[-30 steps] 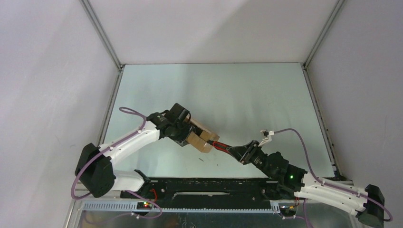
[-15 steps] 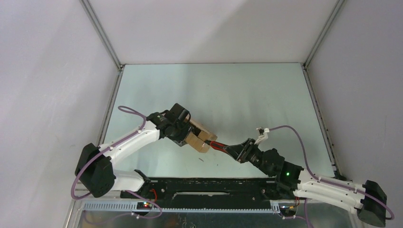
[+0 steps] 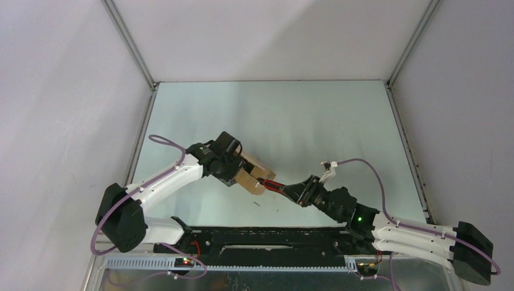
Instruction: Unpack the express box
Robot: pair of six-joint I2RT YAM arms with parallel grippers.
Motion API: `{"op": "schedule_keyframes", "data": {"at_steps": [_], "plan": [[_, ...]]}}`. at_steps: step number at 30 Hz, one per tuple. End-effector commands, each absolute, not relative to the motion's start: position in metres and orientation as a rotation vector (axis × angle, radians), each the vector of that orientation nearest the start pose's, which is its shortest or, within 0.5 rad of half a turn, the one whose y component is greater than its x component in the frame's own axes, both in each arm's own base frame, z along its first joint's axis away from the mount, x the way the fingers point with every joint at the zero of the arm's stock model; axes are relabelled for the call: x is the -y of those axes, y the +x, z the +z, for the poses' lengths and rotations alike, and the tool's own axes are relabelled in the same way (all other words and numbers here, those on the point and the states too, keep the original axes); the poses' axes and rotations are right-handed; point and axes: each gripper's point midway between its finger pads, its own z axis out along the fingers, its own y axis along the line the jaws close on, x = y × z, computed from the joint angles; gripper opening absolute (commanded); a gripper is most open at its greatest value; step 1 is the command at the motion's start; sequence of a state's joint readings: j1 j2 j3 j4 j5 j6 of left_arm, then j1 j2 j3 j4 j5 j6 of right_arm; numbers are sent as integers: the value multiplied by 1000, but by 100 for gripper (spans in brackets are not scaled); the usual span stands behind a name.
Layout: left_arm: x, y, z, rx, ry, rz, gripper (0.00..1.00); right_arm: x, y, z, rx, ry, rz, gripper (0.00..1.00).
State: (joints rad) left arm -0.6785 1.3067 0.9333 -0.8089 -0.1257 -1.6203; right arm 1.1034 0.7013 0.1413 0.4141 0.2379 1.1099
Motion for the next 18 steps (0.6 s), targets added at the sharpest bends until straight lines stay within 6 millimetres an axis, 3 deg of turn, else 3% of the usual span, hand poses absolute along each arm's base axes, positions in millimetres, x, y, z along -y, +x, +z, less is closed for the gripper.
{"op": "schedule_keyframes", "data": {"at_steps": [1,18], "plan": [[226,243,146,-2424,-1349,-734,0,-281,119,164,-1962,134,1531,0],[201,246,142,-2310,-1422,-695,0,-276,113,157,-2053,162,1604,0]]}}
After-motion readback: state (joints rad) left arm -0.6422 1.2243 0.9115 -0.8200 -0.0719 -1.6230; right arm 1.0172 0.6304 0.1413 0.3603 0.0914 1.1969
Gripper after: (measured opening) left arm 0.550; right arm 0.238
